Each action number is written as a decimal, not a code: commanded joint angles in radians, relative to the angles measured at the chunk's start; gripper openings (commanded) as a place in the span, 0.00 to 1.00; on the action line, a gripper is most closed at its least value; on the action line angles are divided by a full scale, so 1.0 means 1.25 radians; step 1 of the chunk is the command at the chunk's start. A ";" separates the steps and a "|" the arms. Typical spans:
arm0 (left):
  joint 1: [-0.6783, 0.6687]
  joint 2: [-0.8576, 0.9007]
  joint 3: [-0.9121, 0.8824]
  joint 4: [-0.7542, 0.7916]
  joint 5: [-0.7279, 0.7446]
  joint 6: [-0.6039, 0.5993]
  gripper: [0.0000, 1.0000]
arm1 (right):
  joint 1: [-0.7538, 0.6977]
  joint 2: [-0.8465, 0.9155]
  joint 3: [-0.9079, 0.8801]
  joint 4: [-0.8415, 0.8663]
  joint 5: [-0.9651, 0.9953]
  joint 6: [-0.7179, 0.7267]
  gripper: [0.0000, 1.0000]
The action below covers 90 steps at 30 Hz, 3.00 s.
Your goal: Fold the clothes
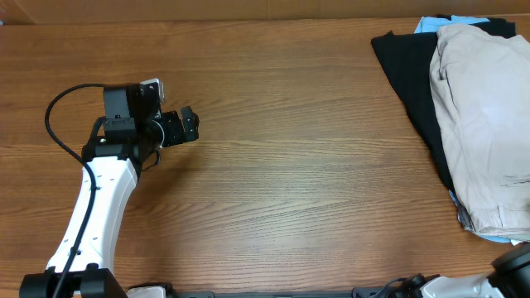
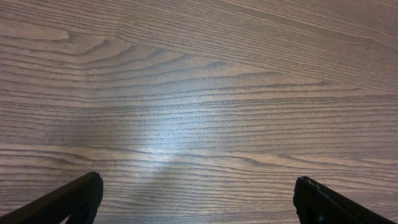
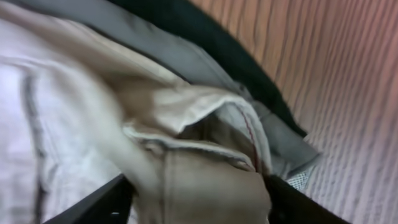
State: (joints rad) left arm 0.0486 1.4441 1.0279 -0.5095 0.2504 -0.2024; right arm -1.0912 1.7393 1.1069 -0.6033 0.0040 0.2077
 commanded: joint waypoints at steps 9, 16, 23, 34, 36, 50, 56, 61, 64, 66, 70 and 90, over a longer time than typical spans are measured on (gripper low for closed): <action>0.007 0.001 0.019 0.004 0.002 0.013 1.00 | 0.002 0.007 0.038 0.016 -0.106 0.007 0.19; 0.007 0.000 0.020 0.028 0.002 0.013 0.85 | 0.051 -0.035 0.129 -0.028 -0.379 0.054 0.04; 0.008 -0.006 0.075 0.007 0.031 0.012 0.69 | 0.259 -0.139 0.167 -0.030 -0.466 0.065 0.04; 0.036 -0.060 0.213 -0.062 -0.028 0.012 0.65 | 0.751 -0.185 0.167 -0.030 -0.453 0.065 0.04; 0.055 -0.070 0.226 -0.061 -0.065 0.012 0.66 | 0.850 -0.184 0.167 -0.012 -0.445 0.066 0.04; 0.210 -0.074 0.233 -0.059 -0.209 0.009 0.80 | 1.420 0.002 0.167 0.161 -0.327 0.107 0.11; 0.248 -0.073 0.233 -0.060 -0.209 0.009 0.87 | 1.580 0.063 0.167 0.212 -0.373 0.082 0.25; 0.248 -0.073 0.233 -0.062 -0.206 0.009 0.89 | 1.609 0.059 0.182 0.219 -0.402 0.057 0.47; 0.248 -0.073 0.233 -0.067 -0.203 0.009 0.90 | 1.576 0.038 0.205 0.178 -0.402 0.058 0.55; 0.248 -0.073 0.233 -0.069 -0.188 0.010 0.91 | 1.529 0.013 0.227 0.130 -0.398 0.054 0.59; 0.246 -0.072 0.233 -0.068 -0.124 0.021 0.91 | 1.425 -0.029 0.249 0.067 -0.389 0.055 0.69; -0.055 0.190 0.232 0.017 -0.017 0.229 0.94 | 0.945 0.011 0.249 -0.142 -0.272 0.036 0.85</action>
State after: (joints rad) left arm 0.0338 1.6119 1.2991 -0.5045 0.2024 -0.0166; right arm 0.0860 1.7515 1.4082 -0.7837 -0.3378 0.2649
